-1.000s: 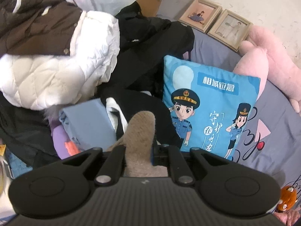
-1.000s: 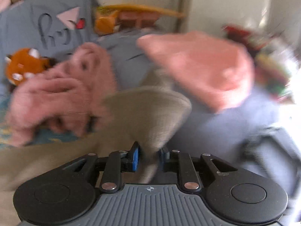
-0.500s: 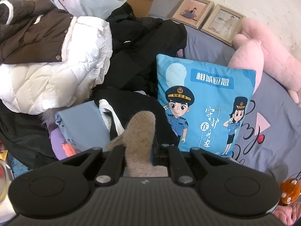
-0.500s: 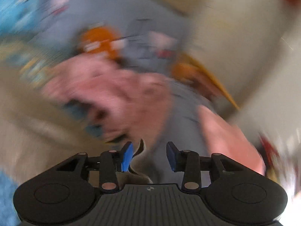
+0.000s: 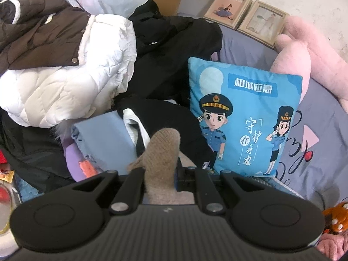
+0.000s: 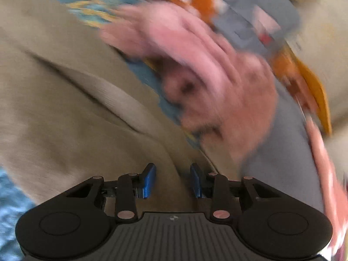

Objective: Fold clothes

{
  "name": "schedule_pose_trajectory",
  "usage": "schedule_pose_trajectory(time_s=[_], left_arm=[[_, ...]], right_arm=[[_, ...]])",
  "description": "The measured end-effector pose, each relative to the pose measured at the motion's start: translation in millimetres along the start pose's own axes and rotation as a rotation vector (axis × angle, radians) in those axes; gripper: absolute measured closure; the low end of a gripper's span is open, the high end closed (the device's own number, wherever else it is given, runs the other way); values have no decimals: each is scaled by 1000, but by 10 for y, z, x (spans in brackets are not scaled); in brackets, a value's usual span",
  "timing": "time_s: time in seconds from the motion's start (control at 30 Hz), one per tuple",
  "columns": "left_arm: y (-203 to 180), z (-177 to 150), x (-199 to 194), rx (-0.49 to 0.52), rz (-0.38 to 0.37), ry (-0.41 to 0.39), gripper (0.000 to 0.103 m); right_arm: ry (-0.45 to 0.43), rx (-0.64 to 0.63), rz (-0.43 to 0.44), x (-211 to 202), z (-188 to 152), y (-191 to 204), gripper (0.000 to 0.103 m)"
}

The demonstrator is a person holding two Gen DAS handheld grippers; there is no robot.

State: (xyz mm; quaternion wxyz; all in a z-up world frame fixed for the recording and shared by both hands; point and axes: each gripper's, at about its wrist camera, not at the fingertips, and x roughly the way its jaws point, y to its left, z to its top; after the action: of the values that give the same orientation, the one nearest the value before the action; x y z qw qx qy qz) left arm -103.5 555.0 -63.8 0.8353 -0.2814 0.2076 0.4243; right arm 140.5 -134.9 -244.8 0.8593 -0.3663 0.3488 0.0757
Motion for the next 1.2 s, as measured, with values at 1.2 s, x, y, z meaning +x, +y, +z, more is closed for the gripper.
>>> schedule_pose_trajectory(time_s=[1.2], left_arm=[[68,-158,-154,-13,-14,17,93]], right_arm=[[-400,255,-4,-2251,-1174,-1769,98]])
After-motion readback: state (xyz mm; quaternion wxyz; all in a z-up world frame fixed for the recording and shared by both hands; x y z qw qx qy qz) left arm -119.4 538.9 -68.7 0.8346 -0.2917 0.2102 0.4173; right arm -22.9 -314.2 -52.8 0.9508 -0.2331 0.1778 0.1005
